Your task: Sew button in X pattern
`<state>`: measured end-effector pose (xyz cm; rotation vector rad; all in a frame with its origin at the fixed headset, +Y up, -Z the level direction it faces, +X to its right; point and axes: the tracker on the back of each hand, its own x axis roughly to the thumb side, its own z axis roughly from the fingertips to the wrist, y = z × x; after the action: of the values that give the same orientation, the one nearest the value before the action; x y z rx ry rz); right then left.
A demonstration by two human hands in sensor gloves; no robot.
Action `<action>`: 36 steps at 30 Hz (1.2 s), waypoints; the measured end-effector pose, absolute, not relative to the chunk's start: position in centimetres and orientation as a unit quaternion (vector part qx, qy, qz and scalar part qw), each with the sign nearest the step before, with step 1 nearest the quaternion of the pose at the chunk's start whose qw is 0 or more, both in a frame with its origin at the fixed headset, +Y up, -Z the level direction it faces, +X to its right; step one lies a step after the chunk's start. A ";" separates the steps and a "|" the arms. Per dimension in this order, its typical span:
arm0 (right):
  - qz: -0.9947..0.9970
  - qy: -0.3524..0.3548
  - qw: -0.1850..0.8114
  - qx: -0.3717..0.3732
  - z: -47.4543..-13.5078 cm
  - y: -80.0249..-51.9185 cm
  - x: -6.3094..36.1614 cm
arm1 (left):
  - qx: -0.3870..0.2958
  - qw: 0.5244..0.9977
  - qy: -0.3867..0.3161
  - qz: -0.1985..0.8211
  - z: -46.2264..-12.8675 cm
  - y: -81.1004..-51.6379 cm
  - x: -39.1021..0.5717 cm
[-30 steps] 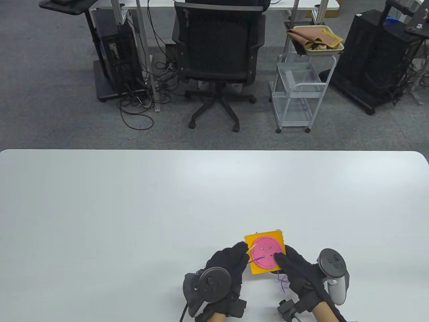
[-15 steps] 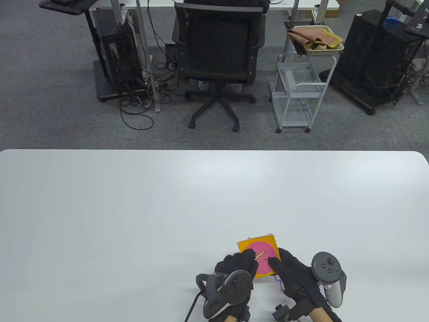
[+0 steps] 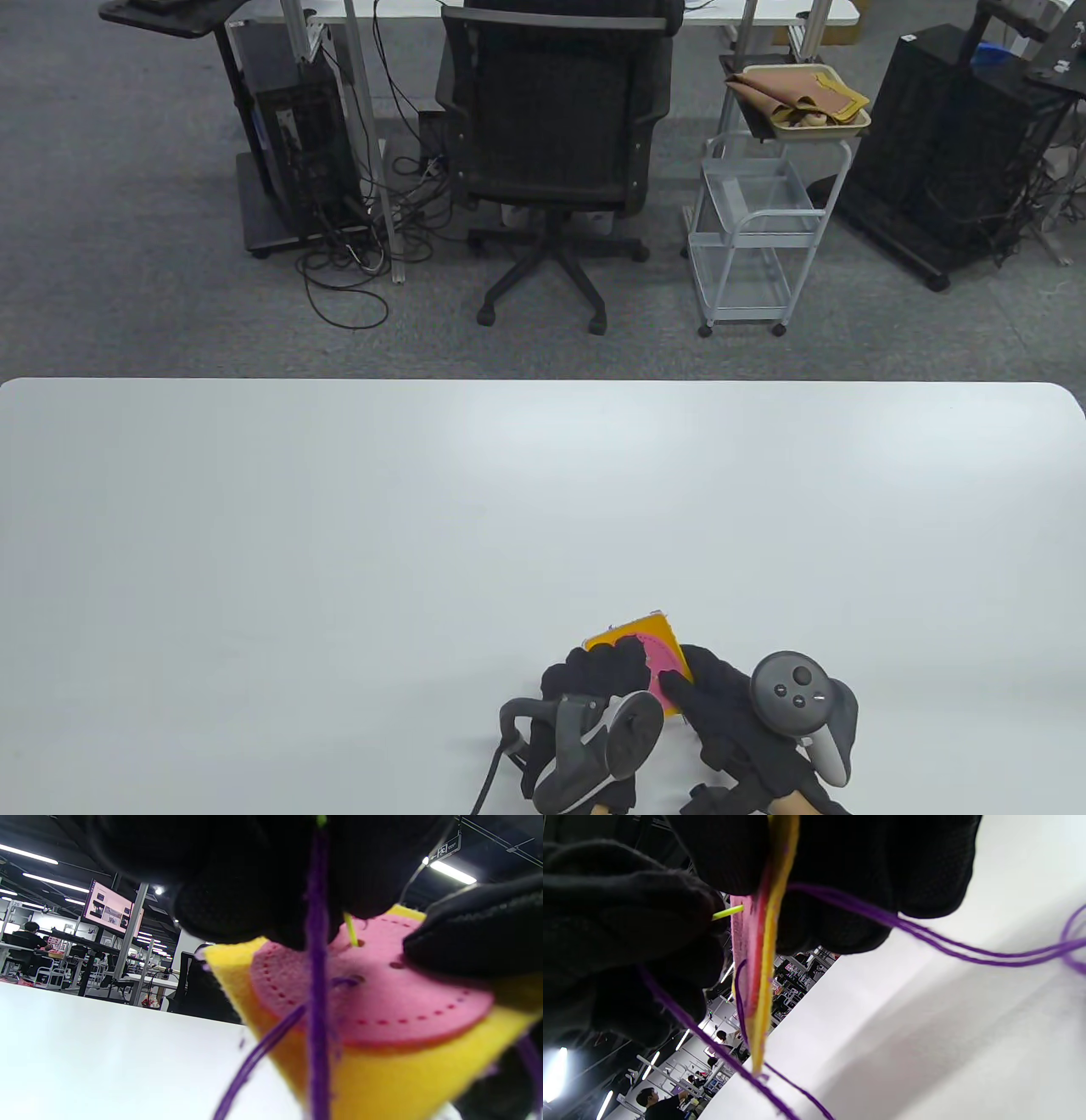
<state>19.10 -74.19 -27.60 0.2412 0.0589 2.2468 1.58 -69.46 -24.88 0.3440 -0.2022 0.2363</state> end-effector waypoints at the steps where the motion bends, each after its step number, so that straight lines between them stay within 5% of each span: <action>1: 0.898 0.029 0.426 0.101 -27.6 -74.2 19.1 | 0.173 0.973 -0.100 0.115 -24.8 -69.5 1.7; 17: 0.835 0.151 0.516 0.117 -28.5 -75.4 19.3 | 0.158 0.974 -0.113 0.114 -25.0 -69.4 1.6; 36: 0.775 0.202 0.593 0.083 -29.3 -76.1 20.6 | 0.176 0.923 -0.093 0.330 -25.0 -67.9 -2.7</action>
<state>20.61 -76.11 -29.35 0.1930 0.4708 1.8013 -2.65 -67.91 -24.99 0.3622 -0.1915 0.6773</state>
